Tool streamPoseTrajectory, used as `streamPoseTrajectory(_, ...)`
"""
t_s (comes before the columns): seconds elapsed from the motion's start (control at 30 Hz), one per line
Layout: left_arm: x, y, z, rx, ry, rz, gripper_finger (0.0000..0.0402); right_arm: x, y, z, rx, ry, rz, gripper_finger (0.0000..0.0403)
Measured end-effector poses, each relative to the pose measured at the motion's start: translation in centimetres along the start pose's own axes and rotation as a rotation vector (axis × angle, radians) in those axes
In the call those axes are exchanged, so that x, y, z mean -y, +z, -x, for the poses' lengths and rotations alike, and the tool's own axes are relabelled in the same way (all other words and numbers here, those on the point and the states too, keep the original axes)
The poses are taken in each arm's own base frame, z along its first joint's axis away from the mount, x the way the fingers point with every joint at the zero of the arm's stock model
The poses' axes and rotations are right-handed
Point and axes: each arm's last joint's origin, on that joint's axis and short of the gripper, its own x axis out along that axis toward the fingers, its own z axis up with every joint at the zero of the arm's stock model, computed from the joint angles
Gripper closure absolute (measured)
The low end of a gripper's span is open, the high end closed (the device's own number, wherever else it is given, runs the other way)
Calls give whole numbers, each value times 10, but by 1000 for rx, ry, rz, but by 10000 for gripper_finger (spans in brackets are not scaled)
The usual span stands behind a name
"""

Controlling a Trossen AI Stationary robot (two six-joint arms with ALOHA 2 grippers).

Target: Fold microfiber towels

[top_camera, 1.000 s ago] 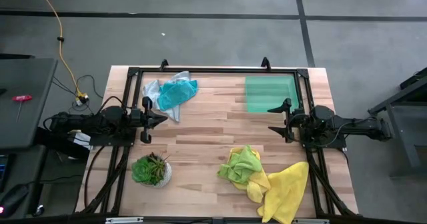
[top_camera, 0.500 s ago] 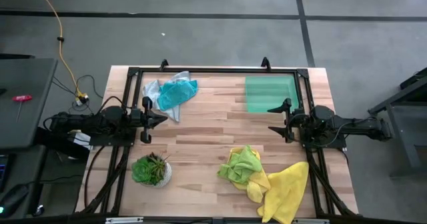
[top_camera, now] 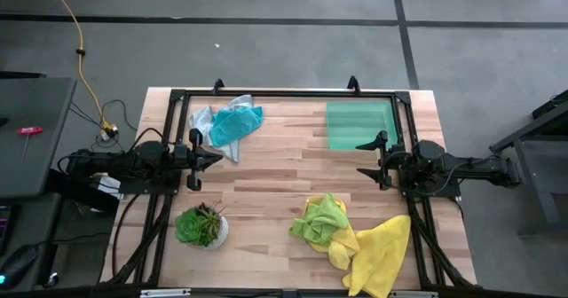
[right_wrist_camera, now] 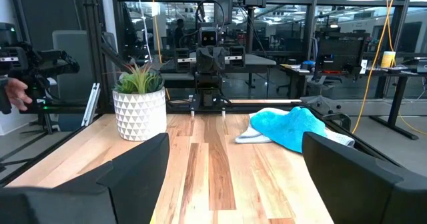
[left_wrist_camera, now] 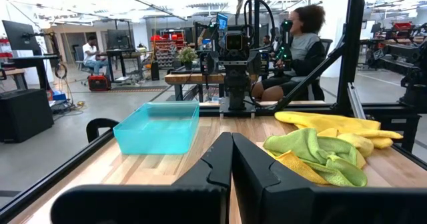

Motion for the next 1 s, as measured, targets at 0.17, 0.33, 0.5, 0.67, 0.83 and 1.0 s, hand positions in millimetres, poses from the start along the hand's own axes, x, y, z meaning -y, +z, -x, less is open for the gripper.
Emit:
streamPoseTrajectory(0.17, 0, 0, 0, 0, 0, 0, 401, 0, 0, 0, 0, -1, 0, 69)
streamPoseTrajectory(0.33, 0, 0, 0, 0, 0, 0, 401, 0, 0, 0, 0, 0, 0, 69)
streamPoseTrajectory(0.5, -1, 10, 1, 104, 0, 79, 401, 0, 0, 0, 0, 0, 0, 69)
streamPoseTrajectory(0.67, -6, 36, 7, 390, 73, 331, 401, 0, 0, 0, 0, 0, 0, 69)
streamPoseTrajectory(0.83, -10, 58, -2, 331, 227, 288, 401, 0, 0, 0, 0, 0, 0, 69)
streamPoseTrajectory(1.0, -11, 76, -33, -59, 372, 328, 400, 0, 0, 0, 0, -1, 0, 69)
